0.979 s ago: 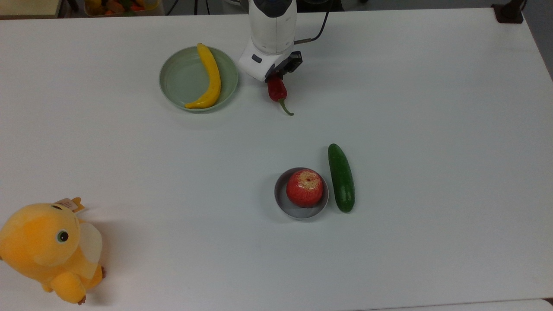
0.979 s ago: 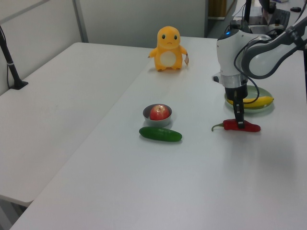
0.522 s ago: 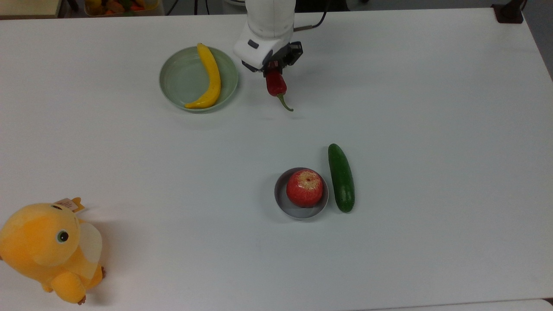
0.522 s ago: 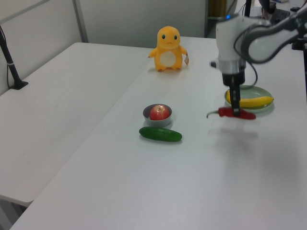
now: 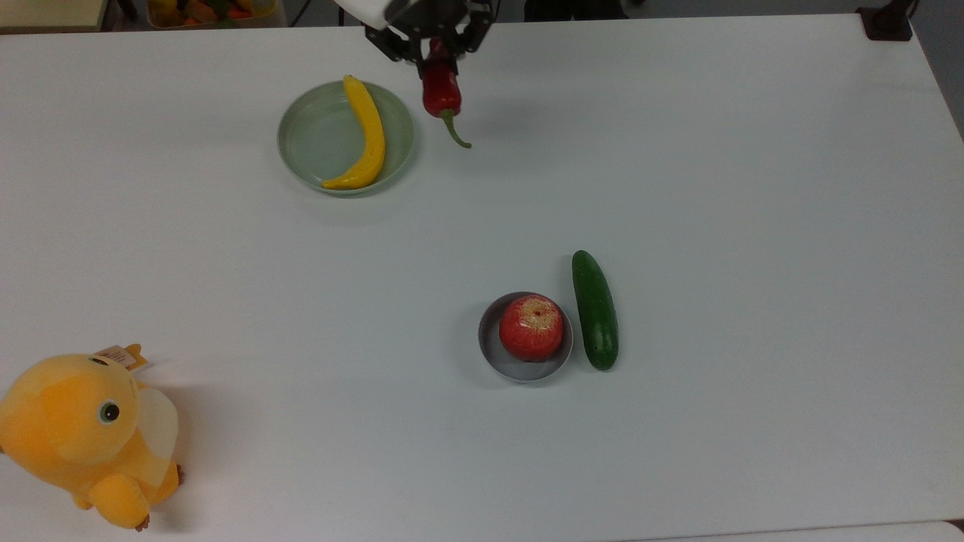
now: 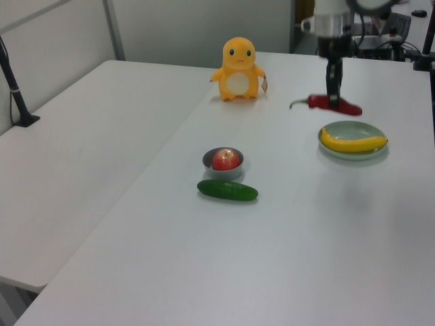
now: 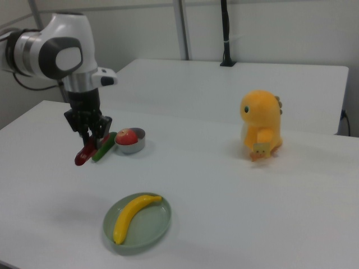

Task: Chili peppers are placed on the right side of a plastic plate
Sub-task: 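Lift the chili pepper and carry it past the plate's rim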

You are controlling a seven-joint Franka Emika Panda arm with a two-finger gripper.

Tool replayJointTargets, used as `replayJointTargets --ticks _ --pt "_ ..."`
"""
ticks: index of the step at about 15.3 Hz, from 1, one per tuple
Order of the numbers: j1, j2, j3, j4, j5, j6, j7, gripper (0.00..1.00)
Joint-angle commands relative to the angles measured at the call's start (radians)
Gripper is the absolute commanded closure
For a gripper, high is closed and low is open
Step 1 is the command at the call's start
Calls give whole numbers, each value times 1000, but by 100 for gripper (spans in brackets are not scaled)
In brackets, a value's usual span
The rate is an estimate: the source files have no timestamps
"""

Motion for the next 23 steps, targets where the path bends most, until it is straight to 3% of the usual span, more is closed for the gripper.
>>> replayJointTargets --ticks 1,6,12,23 --pt "4 -10 -73 24 22 -28 -78 78" --pt "-1 -15 -187 22 5 -21 -236 78" --pt "-62 16 -288 -11 -12 56 -453 77" --pt "-138 177 -301 -177 -69 366 -491 74"
